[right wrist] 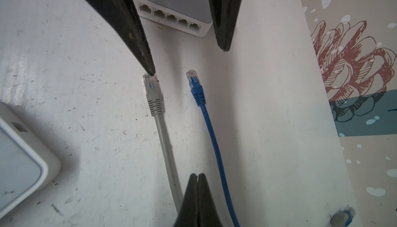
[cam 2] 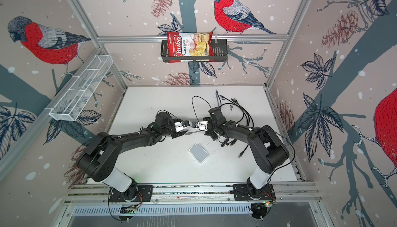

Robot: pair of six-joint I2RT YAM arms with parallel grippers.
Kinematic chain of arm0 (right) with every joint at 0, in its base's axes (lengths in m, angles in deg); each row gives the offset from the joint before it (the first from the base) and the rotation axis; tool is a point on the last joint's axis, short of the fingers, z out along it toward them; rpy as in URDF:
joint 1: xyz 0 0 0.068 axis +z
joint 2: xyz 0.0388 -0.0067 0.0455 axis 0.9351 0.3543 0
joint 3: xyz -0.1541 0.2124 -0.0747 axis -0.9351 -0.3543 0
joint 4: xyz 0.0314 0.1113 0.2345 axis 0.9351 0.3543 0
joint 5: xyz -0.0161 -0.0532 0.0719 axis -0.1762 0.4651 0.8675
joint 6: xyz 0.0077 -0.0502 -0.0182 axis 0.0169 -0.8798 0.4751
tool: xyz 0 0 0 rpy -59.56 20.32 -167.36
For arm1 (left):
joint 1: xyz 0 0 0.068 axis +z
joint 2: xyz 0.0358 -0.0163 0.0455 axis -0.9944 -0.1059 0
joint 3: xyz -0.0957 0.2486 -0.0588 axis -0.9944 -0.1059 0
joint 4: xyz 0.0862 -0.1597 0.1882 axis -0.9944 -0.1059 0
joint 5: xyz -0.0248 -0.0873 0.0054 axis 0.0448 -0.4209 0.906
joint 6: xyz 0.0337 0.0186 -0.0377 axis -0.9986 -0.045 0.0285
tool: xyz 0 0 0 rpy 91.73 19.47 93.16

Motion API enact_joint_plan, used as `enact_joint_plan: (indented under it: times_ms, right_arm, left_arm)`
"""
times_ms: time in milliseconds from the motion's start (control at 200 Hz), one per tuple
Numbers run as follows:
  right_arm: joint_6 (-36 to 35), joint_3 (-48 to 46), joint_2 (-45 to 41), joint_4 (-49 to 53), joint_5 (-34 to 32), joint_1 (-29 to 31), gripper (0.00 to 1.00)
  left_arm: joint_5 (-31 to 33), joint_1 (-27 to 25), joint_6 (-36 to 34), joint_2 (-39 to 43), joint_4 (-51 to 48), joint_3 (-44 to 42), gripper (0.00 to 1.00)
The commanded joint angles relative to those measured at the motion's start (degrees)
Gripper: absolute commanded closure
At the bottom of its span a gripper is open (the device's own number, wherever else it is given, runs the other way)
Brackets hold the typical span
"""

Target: Insert the plug into the switch port

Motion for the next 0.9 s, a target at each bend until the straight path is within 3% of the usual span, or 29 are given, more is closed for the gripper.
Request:
enact_joint_plan:
  times_ms: [0, 160, 335, 670, 785, 896]
  right_arm:
    - [-0.5, 0.1, 0.0, -1.6, 2.0, 0.3, 0.99]
    - [-0.5, 1.0, 1.4, -0.5, 3.1, 0.6, 0.87]
    - [-1.3, 3.6, 3.7, 3.5, 4.1, 1.7, 0.82]
    - [-2.7, 9.7, 7.6, 12.3, 6.0, 3.7, 0.74]
    - [-2.6, 11.3, 9.3, 14.1, 6.1, 4.3, 0.71]
    - [-2.8, 13.0, 10.9, 15.6, 5.8, 4.6, 0.70]
  left_arm:
    - [0.6, 0.0, -1.5, 0.1, -3.0, 0.5, 0.44]
    - [1.2, 0.2, -1.6, 2.4, -5.1, -1.1, 0.42]
    - [3.6, 0.9, 0.5, 9.1, -1.6, -7.2, 0.40]
    - [12.8, 2.4, 11.0, 26.9, 13.0, -23.4, 0.37]
    - [17.3, 2.6, 15.3, 32.6, 16.7, -27.2, 0.31]
    - [21.0, 2.8, 20.5, 36.3, 22.6, -30.1, 0.19]
